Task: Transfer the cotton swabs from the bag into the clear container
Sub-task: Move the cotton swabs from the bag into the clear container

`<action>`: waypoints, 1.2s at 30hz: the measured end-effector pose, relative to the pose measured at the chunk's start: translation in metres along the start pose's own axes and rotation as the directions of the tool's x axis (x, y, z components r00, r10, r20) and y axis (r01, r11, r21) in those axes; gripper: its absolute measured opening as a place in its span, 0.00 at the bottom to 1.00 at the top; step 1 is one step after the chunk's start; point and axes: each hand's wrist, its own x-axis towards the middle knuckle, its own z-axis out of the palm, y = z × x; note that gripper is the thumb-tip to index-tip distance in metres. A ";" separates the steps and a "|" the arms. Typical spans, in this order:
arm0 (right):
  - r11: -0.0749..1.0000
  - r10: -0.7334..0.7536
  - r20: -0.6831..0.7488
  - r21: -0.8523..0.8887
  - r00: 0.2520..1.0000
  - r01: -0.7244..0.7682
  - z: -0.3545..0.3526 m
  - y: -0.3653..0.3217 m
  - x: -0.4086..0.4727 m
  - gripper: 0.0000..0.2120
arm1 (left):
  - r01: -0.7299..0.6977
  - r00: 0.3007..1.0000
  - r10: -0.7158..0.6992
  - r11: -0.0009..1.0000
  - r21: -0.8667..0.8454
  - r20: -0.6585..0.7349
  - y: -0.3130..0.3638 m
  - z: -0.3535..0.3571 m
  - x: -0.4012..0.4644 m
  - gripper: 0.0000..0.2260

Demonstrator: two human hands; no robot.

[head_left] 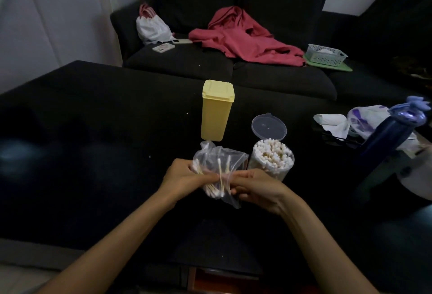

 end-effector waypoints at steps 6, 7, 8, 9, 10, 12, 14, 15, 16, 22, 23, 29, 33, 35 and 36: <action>0.997 0.030 0.000 0.069 1.000 -0.030 0.003 0.002 0.002 0.04 | -0.005 1.000 0.003 0.998 0.055 0.028 -0.001 0.003 0.000 0.13; 0.994 0.017 -0.031 0.107 0.999 -0.014 0.002 0.002 0.003 0.04 | 0.020 0.998 -0.021 1.000 0.013 0.054 0.001 0.002 0.000 0.11; 0.990 0.000 -0.071 0.138 0.997 0.010 -0.001 0.002 0.004 0.04 | 0.059 0.995 -0.057 0.998 -0.022 0.081 0.004 0.001 -0.001 0.09; 0.987 -0.017 -0.103 0.158 0.994 0.033 -0.002 0.002 0.005 0.04 | 0.089 0.991 -0.084 0.995 -0.044 0.105 0.006 -0.001 -0.002 0.09; 0.985 -0.029 -0.123 0.168 0.992 0.049 -0.005 0.002 0.005 0.04 | 0.107 0.988 -0.100 0.993 -0.057 0.118 0.008 -0.001 -0.002 0.10; 0.983 -0.040 -0.130 0.173 0.991 0.062 -0.006 0.002 0.004 0.04 | 0.111 0.987 -0.101 0.991 -0.072 0.124 0.010 -0.002 -0.003 0.09; 0.982 -0.042 -0.118 0.176 0.992 0.063 -0.005 0.001 0.002 0.04 | 0.099 0.990 -0.088 0.991 -0.093 0.110 0.009 0.000 -0.004 0.08; 0.982 -0.042 -0.112 0.181 0.993 0.062 -0.004 0.000 0.002 0.04 | 0.092 0.992 -0.080 0.989 -0.115 0.099 0.007 0.001 -0.003 0.08; 0.981 -0.043 -0.107 0.183 0.993 0.063 -0.003 0.000 0.000 0.04 | 0.086 0.993 -0.074 0.987 -0.139 0.087 0.007 0.002 -0.003 0.08; 0.993 -0.015 -0.056 0.113 0.998 0.021 -0.002 -0.001 -0.001 0.05 | 0.019 0.998 -0.012 0.992 -0.125 0.062 0.004 0.003 -0.003 0.09; 0.995 -0.001 -0.039 0.100 0.999 0.005 -0.002 -0.001 0.000 0.06 | 0.020 0.998 -0.012 0.993 -0.118 0.068 0.003 0.004 -0.003 0.08; 0.995 -0.028 -0.089 0.088 0.996 0.035 0.003 0.000 0.001 0.03 | 0.102 0.991 -0.095 0.992 -0.074 0.092 0.004 0.002 -0.001 0.06; 0.976 -0.055 -0.196 0.196 0.979 0.094 0.006 0.000 0.001 0.04 | 0.163 0.977 -0.144 0.980 -0.118 0.157 0.010 -0.003 0.004 0.09; 0.961 -0.024 -0.196 0.266 0.980 0.076 0.003 -0.003 -0.001 0.04 | 0.194 0.973 -0.172 0.971 -0.143 0.152 0.010 -0.006 0.006 0.11; 0.957 -0.013 -0.193 0.281 0.981 0.068 0.002 -0.004 -0.003 0.04 | 0.194 0.976 -0.174 0.969 -0.152 0.134 0.009 -0.007 0.007 0.11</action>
